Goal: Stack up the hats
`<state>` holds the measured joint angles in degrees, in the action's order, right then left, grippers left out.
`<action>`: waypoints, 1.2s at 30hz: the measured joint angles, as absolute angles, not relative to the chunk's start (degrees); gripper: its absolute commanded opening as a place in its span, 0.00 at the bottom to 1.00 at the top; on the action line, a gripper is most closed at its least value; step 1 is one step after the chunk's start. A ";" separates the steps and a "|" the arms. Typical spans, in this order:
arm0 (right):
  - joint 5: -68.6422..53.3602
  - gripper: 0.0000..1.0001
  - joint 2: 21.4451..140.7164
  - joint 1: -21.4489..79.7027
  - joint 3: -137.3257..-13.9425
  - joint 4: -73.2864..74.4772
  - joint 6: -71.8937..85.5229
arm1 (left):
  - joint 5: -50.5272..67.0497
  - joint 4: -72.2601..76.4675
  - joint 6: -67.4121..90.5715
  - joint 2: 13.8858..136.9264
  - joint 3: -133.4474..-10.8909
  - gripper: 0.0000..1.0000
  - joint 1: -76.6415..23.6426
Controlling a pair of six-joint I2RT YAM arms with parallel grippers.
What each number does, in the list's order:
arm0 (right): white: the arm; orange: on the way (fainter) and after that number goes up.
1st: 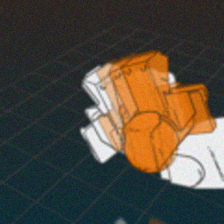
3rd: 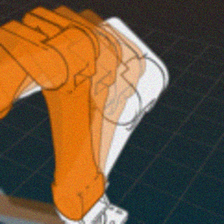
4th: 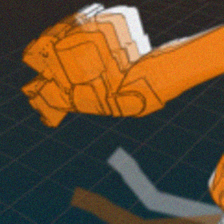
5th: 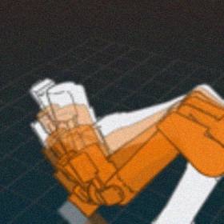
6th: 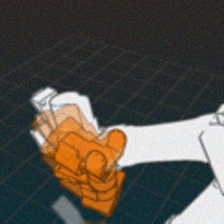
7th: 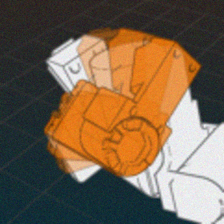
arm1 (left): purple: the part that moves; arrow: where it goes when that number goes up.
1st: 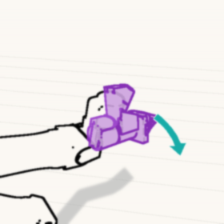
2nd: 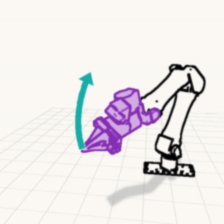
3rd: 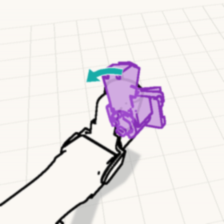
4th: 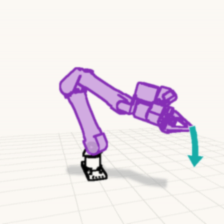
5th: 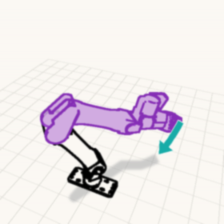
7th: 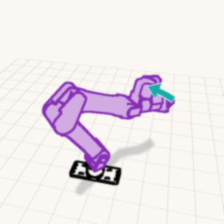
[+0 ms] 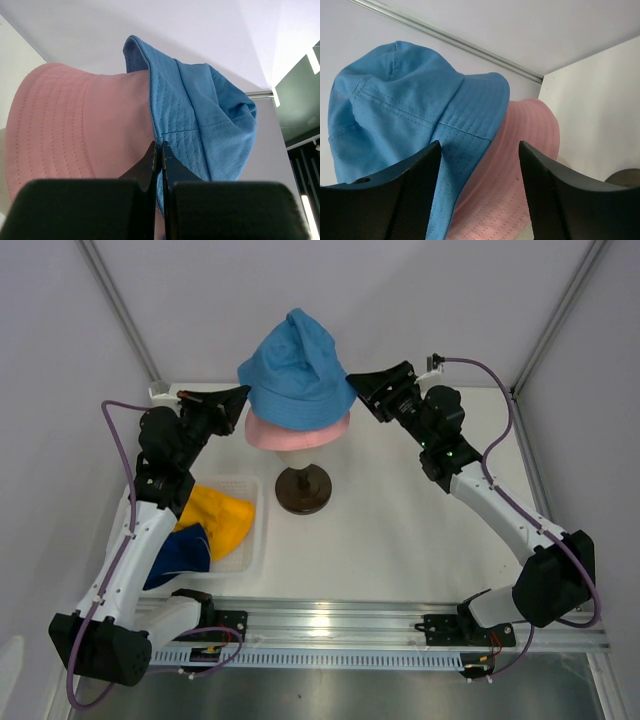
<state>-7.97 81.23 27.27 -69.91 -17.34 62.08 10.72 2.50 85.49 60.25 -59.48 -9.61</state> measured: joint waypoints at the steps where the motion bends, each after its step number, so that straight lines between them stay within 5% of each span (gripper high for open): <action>1: -8.08 0.69 81.23 27.44 -69.56 -17.65 62.57 | 10.72 2.55 85.49 60.29 -59.48 0.01 -9.61; 10: -9.54 0.66 81.93 29.45 -68.95 -22.28 67.48 | 10.72 3.46 85.52 60.80 -59.46 0.01 -9.63; 12: -9.52 0.59 82.56 29.69 -68.95 -23.16 68.25 | 10.72 3.51 85.52 60.80 -59.46 0.01 -9.63; 16: -8.82 0.27 83.48 29.80 -68.95 -23.94 68.75 | 10.68 3.53 85.52 60.77 -59.40 0.01 -9.63; 23: -3.88 0.01 83.59 30.41 -70.35 -20.25 63.40 | 8.38 0.86 84.68 58.54 -59.18 0.01 -9.78; 30: -1.87 0.10 83.61 31.62 -72.75 -16.51 58.17 | 2.59 -5.43 81.82 50.19 -56.38 0.01 -10.66; 34: -1.37 0.32 83.64 31.40 -72.90 -14.94 56.34 | 0.34 -8.64 79.44 47.62 -55.90 0.01 -10.81; 36: -1.23 0.35 83.81 30.81 -72.86 -14.31 55.99 | -0.12 -9.76 78.65 47.27 -55.35 0.01 -10.81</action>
